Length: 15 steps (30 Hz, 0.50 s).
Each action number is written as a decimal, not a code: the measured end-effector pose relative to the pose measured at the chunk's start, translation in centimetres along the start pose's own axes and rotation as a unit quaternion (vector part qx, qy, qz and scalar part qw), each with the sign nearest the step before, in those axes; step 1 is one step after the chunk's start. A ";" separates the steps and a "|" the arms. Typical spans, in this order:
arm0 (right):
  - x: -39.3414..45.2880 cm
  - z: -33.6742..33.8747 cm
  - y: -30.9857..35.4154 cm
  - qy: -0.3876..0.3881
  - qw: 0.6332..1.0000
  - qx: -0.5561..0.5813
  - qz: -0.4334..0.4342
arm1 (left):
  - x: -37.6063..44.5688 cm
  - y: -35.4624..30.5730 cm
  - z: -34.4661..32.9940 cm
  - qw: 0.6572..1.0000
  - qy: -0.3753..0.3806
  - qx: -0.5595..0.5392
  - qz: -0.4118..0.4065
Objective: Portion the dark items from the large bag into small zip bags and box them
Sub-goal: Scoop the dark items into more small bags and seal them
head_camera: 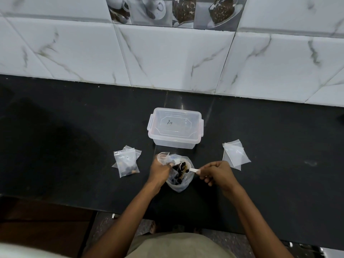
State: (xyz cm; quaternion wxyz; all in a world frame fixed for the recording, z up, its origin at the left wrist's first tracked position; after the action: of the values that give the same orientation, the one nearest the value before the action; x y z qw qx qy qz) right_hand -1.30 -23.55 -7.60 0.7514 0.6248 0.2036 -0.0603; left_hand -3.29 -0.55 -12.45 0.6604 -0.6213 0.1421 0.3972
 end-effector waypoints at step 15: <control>-1.0 -2.0 5.3 0.003 0.996 0.073 0.051 | -3.8 -2.7 2.0 0.966 -0.142 0.061 -0.206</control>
State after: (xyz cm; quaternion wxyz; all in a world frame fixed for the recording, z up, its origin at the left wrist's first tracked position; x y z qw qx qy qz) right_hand -0.87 -20.66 -2.61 0.7052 0.6879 0.1685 -0.0351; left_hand -4.42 0.26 -7.59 0.7780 -0.5329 -0.0606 0.3272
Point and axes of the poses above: each hand's wrist, its own x-axis towards the middle knuckle, its own z-axis out of the back of the hand, y = z × x, the point moved 8 cm from there along x, towards the middle knuckle, and after that the axes turned 14 degrees about z, right-handed, at the moved point
